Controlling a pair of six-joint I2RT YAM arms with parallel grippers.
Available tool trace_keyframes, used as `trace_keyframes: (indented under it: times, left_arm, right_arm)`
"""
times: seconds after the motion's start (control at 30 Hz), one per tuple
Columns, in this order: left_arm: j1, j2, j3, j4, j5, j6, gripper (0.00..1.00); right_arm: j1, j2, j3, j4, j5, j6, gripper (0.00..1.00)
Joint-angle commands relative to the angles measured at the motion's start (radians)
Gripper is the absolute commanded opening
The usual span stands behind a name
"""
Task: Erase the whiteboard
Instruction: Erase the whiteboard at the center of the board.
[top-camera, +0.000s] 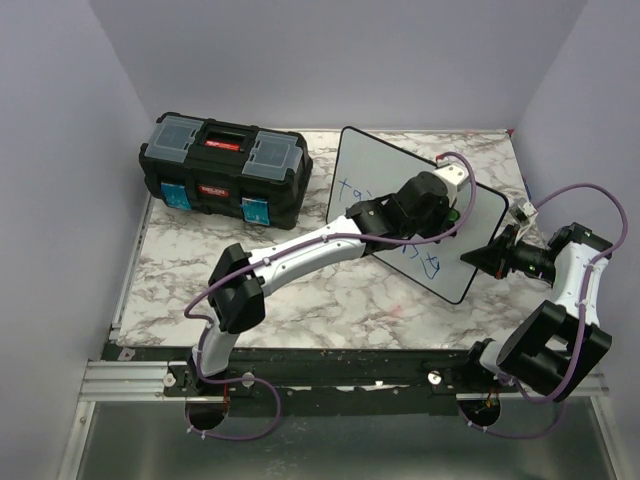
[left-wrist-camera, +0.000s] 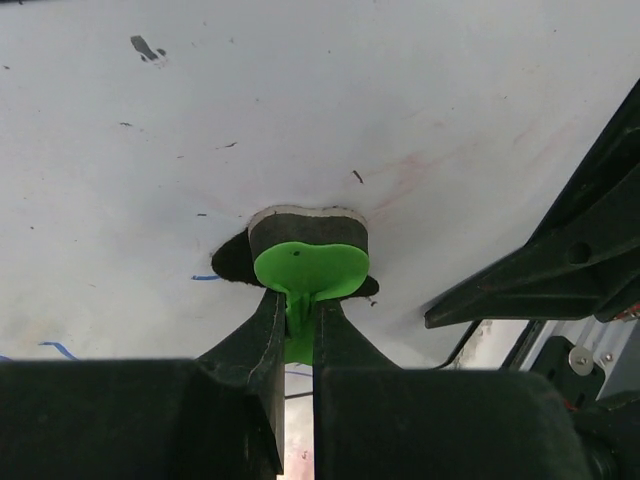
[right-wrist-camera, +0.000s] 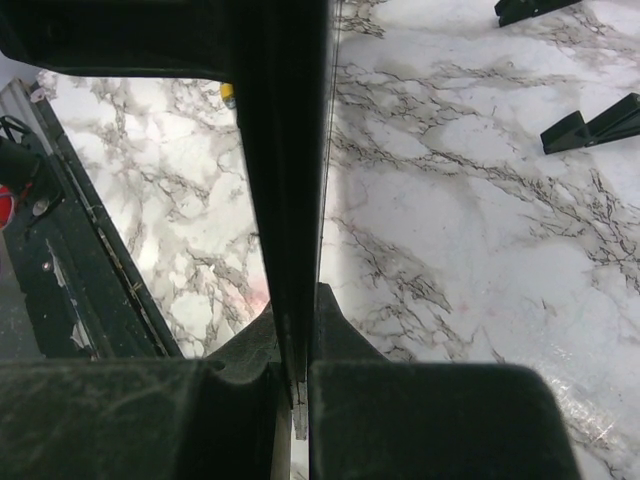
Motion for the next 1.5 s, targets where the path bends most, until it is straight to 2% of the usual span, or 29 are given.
trace_keyframes:
  times: [0.0, 0.17, 0.3, 0.53, 0.7, 0.83, 1.2, 1.47]
  left_arm:
    - [0.053, 0.013, 0.026, -0.004, 0.025, 0.011, 0.0]
    - [0.129, 0.012, 0.067, -0.022, 0.015, 0.025, 0.0]
    - [0.146, 0.004, 0.066, -0.022, 0.014, 0.023, 0.0]
    - [0.082, 0.0, 0.0, 0.017, 0.055, -0.027, 0.0]
    - [0.029, 0.025, 0.004, 0.026, 0.063, -0.062, 0.0]
    - [0.029, 0.033, 0.024, 0.006, 0.04, -0.044, 0.0]
    - [0.161, -0.01, 0.042, -0.013, 0.012, -0.009, 0.0]
    - [0.076, -0.015, -0.042, 0.037, 0.043, -0.057, 0.0]
  right_arm:
    - [0.024, -0.03, 0.005, -0.035, -0.038, -0.061, 0.01]
    - [0.023, -0.033, 0.005, -0.035, -0.038, -0.061, 0.01]
    - [0.023, -0.033, 0.005, -0.035, -0.038, -0.061, 0.01]
    - [0.024, -0.031, 0.006, -0.035, -0.039, -0.061, 0.01]
    - [0.023, -0.03, 0.004, -0.035, -0.039, -0.062, 0.01]
    - [0.024, -0.031, 0.005, -0.035, -0.039, -0.061, 0.01]
    - [0.023, -0.035, 0.006, -0.036, -0.041, -0.061, 0.01]
    - [0.023, -0.031, 0.005, -0.035, -0.041, -0.061, 0.01]
